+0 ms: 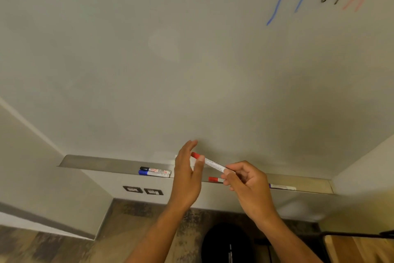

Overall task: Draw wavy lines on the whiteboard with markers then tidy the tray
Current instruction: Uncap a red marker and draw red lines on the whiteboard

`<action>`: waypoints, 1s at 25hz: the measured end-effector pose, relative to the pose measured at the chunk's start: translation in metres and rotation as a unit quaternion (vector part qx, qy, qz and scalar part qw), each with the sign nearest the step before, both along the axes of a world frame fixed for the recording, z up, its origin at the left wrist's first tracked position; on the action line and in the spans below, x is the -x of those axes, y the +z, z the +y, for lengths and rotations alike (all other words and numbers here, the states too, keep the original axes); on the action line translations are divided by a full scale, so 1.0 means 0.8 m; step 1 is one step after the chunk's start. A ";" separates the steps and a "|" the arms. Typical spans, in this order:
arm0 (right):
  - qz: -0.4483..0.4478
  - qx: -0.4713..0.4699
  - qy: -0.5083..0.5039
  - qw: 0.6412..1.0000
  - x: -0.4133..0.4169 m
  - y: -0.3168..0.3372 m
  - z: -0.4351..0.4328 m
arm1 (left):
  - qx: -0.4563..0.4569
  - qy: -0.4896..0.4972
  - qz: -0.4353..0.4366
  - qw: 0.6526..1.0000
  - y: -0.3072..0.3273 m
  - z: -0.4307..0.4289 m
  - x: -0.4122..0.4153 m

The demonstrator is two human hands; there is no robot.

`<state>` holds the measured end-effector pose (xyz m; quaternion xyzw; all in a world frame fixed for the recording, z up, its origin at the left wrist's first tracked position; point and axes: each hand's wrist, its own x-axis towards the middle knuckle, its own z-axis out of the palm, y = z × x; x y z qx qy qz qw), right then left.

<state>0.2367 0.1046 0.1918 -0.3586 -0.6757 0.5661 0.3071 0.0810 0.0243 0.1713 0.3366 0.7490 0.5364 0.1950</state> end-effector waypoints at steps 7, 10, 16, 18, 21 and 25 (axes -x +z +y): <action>-0.071 0.050 0.017 0.996 0.052 -0.051 0.001 | 0.034 -0.140 0.398 0.906 -0.079 -0.016 0.046; -0.082 0.084 0.030 0.993 0.082 -0.073 0.001 | 0.042 -0.170 0.398 0.900 -0.094 -0.018 0.074; -0.140 0.101 0.030 0.985 0.143 -0.126 0.000 | 0.115 -0.175 0.386 0.898 -0.129 -0.028 0.125; -0.206 0.055 0.050 0.976 0.158 -0.148 -0.002 | 0.150 -0.165 0.378 0.898 -0.146 -0.032 0.150; -0.299 -0.017 0.110 0.948 0.174 -0.174 -0.007 | 0.184 -0.153 0.382 0.893 -0.170 -0.035 0.193; -0.402 -0.098 0.199 0.888 0.183 -0.205 -0.004 | 0.224 -0.138 0.374 0.889 -0.192 -0.024 0.236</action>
